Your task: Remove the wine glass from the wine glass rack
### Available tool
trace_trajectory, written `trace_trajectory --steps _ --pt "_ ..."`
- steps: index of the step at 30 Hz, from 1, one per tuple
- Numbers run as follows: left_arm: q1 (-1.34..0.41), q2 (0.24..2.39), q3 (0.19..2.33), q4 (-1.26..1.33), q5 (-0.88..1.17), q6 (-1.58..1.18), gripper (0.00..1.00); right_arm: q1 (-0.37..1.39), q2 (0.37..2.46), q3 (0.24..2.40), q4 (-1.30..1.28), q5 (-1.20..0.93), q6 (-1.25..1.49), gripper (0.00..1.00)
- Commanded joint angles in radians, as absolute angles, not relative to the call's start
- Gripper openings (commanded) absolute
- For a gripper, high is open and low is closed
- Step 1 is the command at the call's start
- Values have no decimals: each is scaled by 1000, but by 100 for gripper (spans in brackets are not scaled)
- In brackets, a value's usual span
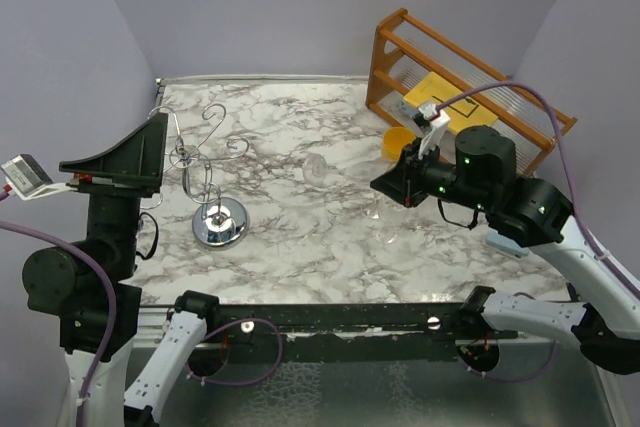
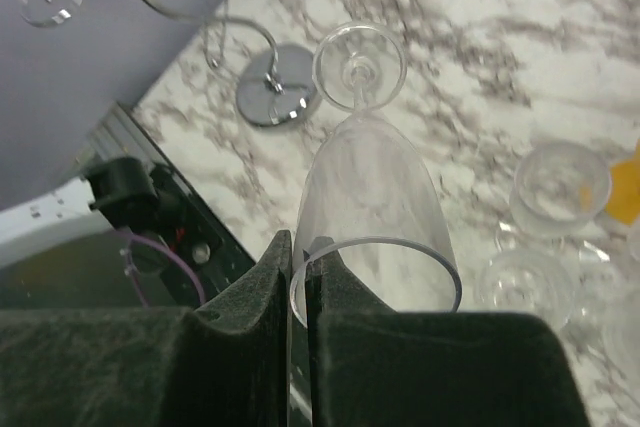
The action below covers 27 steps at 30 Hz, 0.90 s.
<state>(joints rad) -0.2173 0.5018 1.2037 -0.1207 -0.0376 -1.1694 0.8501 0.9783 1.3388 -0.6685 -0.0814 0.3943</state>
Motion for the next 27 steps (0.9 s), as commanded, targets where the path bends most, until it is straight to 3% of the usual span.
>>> trace_trajectory --steps 1,6,15,27 --pt "-214 486 1227 -206 -143 -1006 99 856 1069 1449 -1012 -105 351 1" --pt "-214 472 1260 -246 -170 -954 99 856 1283 1550 -1209 -192 272 1" --pt "-215 441 1297 -282 -216 -891 99 857 1475 1627 -1362 -49 245 1" --pt "-214 436 1296 -285 -213 -899 99 860 1564 1628 -1338 -63 212 4"
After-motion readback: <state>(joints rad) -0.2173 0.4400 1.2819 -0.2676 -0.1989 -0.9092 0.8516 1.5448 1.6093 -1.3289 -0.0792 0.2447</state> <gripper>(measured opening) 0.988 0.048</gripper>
